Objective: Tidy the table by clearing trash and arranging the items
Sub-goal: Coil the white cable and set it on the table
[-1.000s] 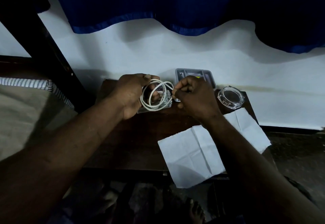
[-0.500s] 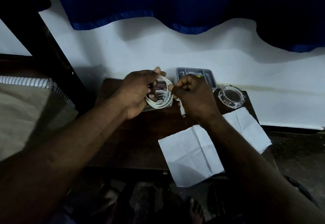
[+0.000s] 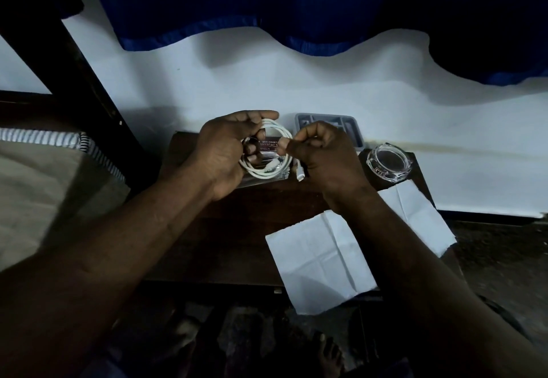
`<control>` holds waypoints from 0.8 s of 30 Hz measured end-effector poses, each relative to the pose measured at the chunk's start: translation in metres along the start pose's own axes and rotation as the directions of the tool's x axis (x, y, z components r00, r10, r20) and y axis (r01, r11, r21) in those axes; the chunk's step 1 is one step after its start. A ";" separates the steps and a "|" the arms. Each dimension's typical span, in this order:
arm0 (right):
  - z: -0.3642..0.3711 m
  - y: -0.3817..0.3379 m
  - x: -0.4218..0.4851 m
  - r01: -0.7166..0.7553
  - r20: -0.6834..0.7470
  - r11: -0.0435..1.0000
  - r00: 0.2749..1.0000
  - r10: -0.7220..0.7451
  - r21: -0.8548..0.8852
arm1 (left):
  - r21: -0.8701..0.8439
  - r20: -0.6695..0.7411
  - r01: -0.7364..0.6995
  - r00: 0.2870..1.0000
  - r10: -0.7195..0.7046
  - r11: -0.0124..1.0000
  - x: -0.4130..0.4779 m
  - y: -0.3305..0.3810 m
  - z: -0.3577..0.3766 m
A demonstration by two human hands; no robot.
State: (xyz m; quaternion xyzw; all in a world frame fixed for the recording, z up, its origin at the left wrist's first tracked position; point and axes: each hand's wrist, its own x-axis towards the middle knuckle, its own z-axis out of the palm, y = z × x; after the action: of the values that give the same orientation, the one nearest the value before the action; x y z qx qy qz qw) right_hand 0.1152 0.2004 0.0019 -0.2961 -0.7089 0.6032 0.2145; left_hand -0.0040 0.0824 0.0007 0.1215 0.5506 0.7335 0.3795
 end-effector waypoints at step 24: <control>0.004 -0.005 -0.008 -0.133 0.234 0.988 0.961 0.147 -0.073 | -0.074 -0.009 0.097 0.995 -0.098 0.993 -0.010 0.009 0.014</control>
State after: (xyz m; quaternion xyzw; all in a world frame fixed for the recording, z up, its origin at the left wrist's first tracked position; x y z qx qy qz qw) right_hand 0.1175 0.1912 0.0061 -0.2769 -0.7237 0.6275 0.0762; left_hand 0.0074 0.0845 0.0163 0.0757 0.5309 0.7346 0.4156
